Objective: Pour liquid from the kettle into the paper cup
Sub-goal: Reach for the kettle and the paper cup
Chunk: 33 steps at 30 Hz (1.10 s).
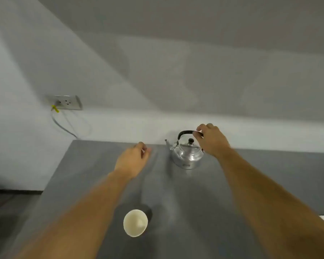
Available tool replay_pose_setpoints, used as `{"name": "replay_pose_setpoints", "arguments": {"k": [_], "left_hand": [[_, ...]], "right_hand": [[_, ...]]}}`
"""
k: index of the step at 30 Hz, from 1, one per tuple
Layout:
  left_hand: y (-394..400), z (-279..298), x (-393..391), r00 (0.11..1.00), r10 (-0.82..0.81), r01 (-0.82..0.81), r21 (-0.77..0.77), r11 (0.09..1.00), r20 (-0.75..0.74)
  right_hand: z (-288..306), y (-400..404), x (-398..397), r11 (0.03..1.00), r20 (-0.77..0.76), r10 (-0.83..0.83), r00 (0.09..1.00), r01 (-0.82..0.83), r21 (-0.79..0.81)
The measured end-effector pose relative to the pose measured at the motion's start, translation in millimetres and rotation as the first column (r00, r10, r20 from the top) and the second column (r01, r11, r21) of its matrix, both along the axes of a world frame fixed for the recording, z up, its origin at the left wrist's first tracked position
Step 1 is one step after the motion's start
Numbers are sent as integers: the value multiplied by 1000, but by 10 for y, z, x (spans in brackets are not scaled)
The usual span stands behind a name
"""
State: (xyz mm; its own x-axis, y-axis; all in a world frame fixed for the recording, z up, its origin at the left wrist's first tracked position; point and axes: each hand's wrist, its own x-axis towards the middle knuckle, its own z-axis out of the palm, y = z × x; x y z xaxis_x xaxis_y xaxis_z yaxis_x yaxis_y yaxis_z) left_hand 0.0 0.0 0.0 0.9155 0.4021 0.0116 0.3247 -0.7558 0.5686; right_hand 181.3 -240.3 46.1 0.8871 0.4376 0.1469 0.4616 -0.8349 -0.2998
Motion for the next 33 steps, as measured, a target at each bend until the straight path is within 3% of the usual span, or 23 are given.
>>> {"name": "replay_pose_setpoints", "arguments": {"k": [6, 19, 25, 33], "left_hand": [[89, -160, 59, 998, 69, -69, -18, 997, -15], [99, -298, 101, 996, 82, -83, -27, 996, -47], [88, -347, 11, 995, 87, -89, -39, 995, -57], [71, -480, -477, 976, 217, -213, -192, 958, -1]], "right_hand": [[-280, 171, 398, 1000, -167, -24, 986, 20, -23], [-499, 328, 668, 1000, -299, -3, 954, -6, -29], [-447, 329, 578, 998, -368, -11, 930, 35, 58], [-194, 210, 76, 996, -352, -28, 936, 55, 67]]}}
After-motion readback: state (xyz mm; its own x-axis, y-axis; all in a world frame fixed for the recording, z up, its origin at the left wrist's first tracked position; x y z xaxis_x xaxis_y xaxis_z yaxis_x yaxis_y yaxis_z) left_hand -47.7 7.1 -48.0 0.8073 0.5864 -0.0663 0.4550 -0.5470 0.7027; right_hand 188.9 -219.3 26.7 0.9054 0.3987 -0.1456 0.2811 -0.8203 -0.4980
